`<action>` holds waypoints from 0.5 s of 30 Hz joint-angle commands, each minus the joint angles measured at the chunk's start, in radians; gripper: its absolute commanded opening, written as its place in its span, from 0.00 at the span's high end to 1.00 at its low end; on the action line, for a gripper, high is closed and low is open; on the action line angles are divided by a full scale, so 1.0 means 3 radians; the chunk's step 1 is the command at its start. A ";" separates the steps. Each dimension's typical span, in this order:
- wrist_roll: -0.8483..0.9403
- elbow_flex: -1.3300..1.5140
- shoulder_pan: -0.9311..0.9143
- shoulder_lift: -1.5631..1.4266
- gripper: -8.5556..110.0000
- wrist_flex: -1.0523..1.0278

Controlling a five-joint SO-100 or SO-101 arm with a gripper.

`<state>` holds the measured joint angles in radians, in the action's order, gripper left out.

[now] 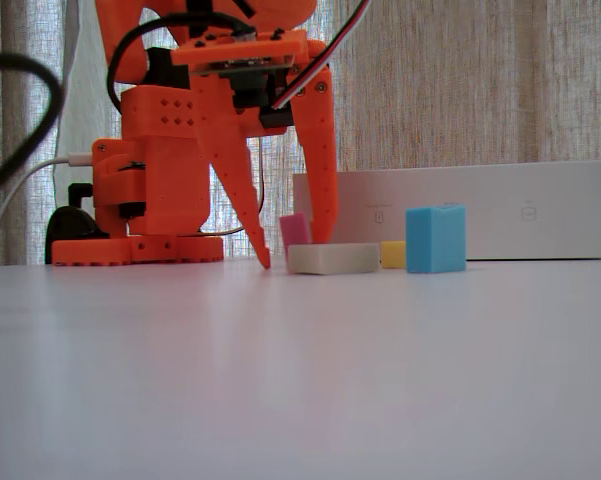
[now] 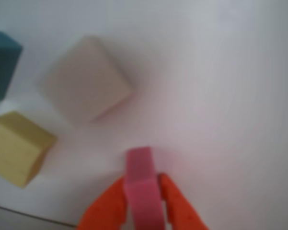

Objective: Grasp the pink cuboid and put it in the bin.

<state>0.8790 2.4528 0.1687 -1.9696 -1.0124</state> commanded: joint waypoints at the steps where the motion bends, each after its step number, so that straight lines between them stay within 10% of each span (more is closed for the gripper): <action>1: -0.0031 0.0000 0.0046 0.0031 1.00 -0.0026; 15: -0.0972 -0.1529 0.0082 -0.0307 1.00 -0.1473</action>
<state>0.6980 2.1982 0.1733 -2.0049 -1.3238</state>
